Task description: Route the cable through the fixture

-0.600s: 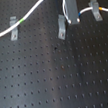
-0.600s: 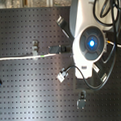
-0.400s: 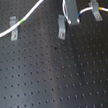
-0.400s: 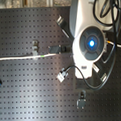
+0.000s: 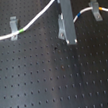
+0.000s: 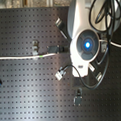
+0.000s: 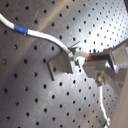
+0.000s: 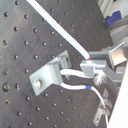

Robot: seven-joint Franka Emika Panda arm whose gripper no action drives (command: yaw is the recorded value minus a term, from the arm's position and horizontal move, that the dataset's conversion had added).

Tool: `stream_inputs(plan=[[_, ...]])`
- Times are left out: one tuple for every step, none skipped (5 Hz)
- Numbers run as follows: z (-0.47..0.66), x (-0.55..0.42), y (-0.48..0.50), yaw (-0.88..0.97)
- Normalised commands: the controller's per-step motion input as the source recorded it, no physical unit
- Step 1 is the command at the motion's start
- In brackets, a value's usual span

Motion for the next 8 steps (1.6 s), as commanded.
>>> stream_inputs(plan=[[0.28, -0.342, -0.241, 0.35], [0.2, -0.369, -0.12, 0.52], [0.04, -0.411, 0.083, 0.55], [0.05, -0.363, 0.188, 0.46], [0.41, 0.099, 0.333, 0.28], [0.28, 0.094, 0.189, 0.27], [0.01, 0.0, 0.0, 0.0], [0.3, 0.002, 0.005, -0.05]])
